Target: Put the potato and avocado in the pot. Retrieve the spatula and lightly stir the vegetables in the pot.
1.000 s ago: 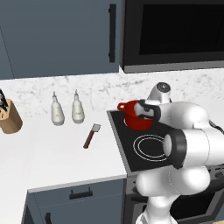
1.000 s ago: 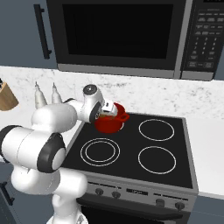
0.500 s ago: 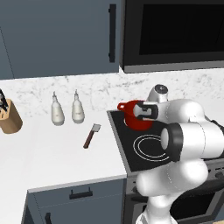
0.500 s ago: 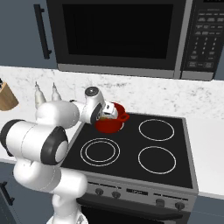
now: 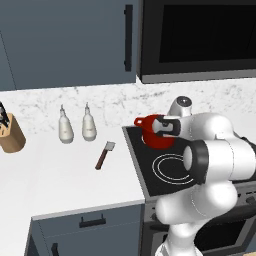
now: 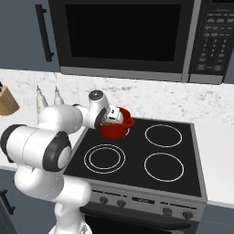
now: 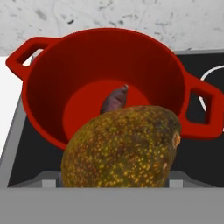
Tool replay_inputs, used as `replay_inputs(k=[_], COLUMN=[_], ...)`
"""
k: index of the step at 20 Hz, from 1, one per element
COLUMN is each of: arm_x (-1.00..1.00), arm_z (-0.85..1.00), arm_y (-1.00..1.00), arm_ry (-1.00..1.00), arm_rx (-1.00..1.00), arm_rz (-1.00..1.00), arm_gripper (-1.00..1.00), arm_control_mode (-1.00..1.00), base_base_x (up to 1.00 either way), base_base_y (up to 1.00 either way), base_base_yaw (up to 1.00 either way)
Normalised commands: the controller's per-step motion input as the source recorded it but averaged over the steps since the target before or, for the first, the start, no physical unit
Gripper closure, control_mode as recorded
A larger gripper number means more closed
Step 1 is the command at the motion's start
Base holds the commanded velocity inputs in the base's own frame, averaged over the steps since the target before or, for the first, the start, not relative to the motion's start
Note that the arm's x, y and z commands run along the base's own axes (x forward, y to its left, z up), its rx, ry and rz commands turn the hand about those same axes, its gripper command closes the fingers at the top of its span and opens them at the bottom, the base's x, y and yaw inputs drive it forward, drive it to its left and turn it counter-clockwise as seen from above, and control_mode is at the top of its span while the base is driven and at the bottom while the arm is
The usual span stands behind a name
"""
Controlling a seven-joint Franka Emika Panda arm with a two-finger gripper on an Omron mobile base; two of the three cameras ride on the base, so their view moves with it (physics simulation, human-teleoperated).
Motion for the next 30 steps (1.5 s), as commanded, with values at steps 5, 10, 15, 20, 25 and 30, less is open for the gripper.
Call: replay_inputs(k=[5,10,15,20,25,30], arm_x=[0.02,0.17,0.25,0.21,0.15,0.14], arm_z=[0.04,0.08,0.00,-0.23,-0.17,-0.17], arm_y=[0.00,0.00,0.00,0.00,0.00,0.00], arm_ry=[0.00,0.00,0.00,0.06,0.06,0.07], arm_rx=[0.00,0.00,0.00,0.00,0.00,0.00], arm_rz=[0.01,0.03,0.02,0.02,0.02,0.02], arm_gripper=[1.00,1.00,1.00,1.00,1.00,1.00], arm_control_mode=[-1.00,-1.00,-1.00,-1.00,-1.00,-1.00], base_base_x=[0.00,0.00,0.00,0.00,0.00,0.00], base_base_y=[0.00,0.00,0.00,0.00,0.00,0.00], base_base_yaw=[0.00,0.00,0.00,0.00,0.00,0.00])
